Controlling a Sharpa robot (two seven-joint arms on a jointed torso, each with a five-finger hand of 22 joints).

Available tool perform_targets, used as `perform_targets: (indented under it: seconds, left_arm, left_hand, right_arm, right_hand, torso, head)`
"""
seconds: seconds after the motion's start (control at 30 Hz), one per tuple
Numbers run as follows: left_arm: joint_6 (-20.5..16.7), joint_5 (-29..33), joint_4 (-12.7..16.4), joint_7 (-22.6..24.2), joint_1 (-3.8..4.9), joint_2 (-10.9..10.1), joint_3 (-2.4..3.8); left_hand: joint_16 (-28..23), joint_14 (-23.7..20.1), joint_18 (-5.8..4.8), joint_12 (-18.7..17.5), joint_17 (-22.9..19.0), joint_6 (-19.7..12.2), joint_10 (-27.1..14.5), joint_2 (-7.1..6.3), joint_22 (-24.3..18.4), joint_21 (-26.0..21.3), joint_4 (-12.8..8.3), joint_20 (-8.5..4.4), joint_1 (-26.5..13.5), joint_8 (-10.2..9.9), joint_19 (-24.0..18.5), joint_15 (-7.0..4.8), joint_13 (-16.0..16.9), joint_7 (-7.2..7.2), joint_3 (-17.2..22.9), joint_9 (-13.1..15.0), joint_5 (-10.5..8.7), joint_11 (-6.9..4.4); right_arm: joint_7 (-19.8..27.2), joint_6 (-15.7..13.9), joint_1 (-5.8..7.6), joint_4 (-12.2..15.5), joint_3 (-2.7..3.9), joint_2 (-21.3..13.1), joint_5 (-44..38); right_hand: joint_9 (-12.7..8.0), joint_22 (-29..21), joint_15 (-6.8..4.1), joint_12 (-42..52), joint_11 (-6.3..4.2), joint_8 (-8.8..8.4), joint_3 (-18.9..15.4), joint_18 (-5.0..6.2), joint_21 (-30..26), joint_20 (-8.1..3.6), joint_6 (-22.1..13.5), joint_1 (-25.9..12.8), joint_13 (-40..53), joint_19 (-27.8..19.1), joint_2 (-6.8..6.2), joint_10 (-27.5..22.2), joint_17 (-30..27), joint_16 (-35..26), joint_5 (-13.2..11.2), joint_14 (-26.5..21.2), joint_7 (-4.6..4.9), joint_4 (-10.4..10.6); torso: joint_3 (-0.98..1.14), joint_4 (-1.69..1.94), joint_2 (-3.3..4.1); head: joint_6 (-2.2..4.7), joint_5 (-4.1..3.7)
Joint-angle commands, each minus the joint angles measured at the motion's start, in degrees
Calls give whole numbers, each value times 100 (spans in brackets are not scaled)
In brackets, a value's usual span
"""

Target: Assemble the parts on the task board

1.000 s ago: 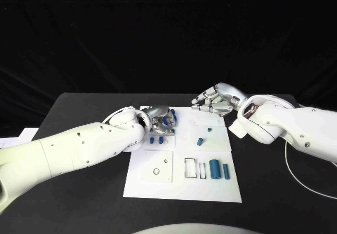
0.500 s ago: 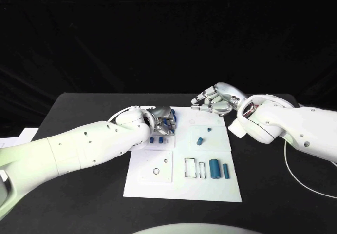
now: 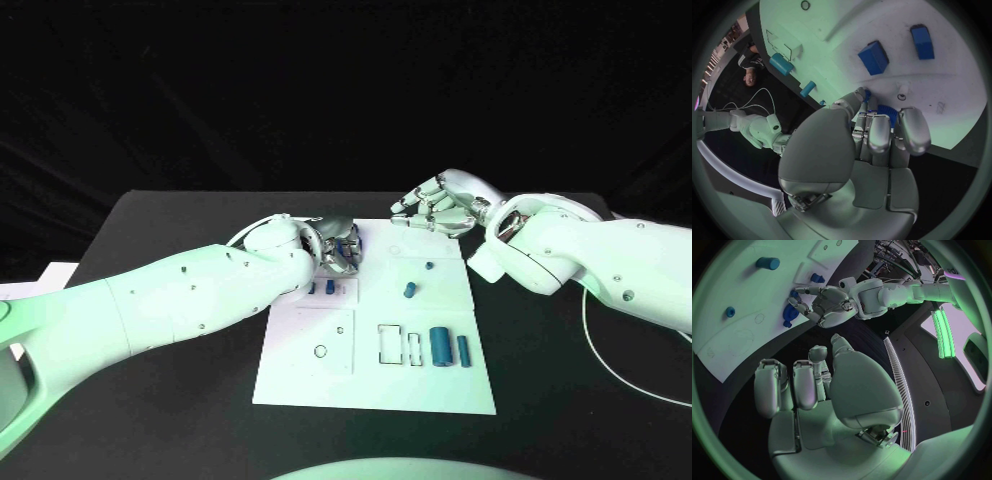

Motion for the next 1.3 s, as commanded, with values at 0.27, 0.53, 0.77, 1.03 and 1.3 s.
perform_targets:
  seconds: [0.27,0.53,0.77,1.03,1.3]
  left_arm:
    - [445,-14,-18,-217,-43,33,-33]
    - [194,-14,24,-87,-45,18,-19]
    - [-131,87,212,-53,-45,-125,40]
    - [-267,323,572,-74,-27,-451,225]
    - [-331,564,909,-81,16,-869,369]
  left_hand:
    - [73,156,-120,70,-64,251,346,55,232,267,-168,-55,65,-6,126,-92,63,-19,318,-11,-17,-63]
    - [97,149,-135,22,-126,375,486,50,318,355,-268,-71,31,-10,131,-105,83,-18,473,-17,-18,-83]
    - [110,147,-120,-14,-155,419,534,27,278,293,-274,-73,-52,-19,113,-102,91,2,509,-23,-21,-77]
    - [119,148,-121,-32,-171,455,570,23,293,307,-295,-74,-67,-18,119,-106,98,-1,542,-23,-17,-83]
    - [131,146,-122,-69,-214,539,658,16,309,319,-342,-82,-96,-13,122,-117,115,-12,604,-21,-18,-98]
  right_arm:
    - [46,54,-3,8,0,4,-21]
    - [53,53,-3,5,0,10,-21]
    - [58,53,-3,1,0,13,-21]
    - [64,47,-3,0,0,6,-21]
    - [68,41,-3,3,0,-7,-20]
  right_hand:
    - [-3,0,9,14,-1,32,-21,64,-19,-20,29,16,21,-34,58,5,-8,-38,35,249,10,8]
    - [-3,0,9,15,-1,33,-21,64,-19,-20,29,16,21,-34,59,5,-8,-37,35,250,10,9]
    - [-2,0,9,21,-1,35,-23,63,-19,-20,34,13,25,-34,64,11,-6,-36,35,250,10,13]
    - [-2,0,9,21,-1,35,-23,63,-19,-20,34,13,25,-34,64,11,-6,-36,35,250,10,13]
    - [-2,0,9,21,-1,35,-23,63,-19,-20,34,13,25,-34,64,11,-6,-36,35,250,10,13]
  torso:
    - [0,5,-6]
    - [-3,3,-4]
    - [1,5,-7]
    - [2,12,-14]
    - [3,16,-16]
  head:
    - [-13,-6]
    - [-2,-2]
    - [7,-8]
    - [29,-5]
    - [54,6]
